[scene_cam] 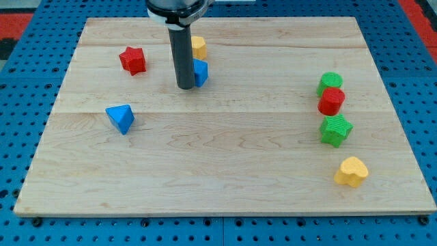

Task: Place the blue cube towards the top of the green circle

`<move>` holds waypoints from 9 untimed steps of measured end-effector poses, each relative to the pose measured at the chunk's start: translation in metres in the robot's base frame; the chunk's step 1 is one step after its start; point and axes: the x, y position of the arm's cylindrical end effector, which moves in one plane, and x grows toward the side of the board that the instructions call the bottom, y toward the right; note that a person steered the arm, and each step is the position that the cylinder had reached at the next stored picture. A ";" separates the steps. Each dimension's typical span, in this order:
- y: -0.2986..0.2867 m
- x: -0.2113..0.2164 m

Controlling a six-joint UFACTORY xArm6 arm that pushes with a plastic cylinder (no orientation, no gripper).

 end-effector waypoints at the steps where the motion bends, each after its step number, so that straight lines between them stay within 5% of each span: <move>1: -0.036 -0.018; 3: 0.082 -0.011; 5: 0.065 -0.037; 7: 0.165 -0.030; 9: 0.200 -0.053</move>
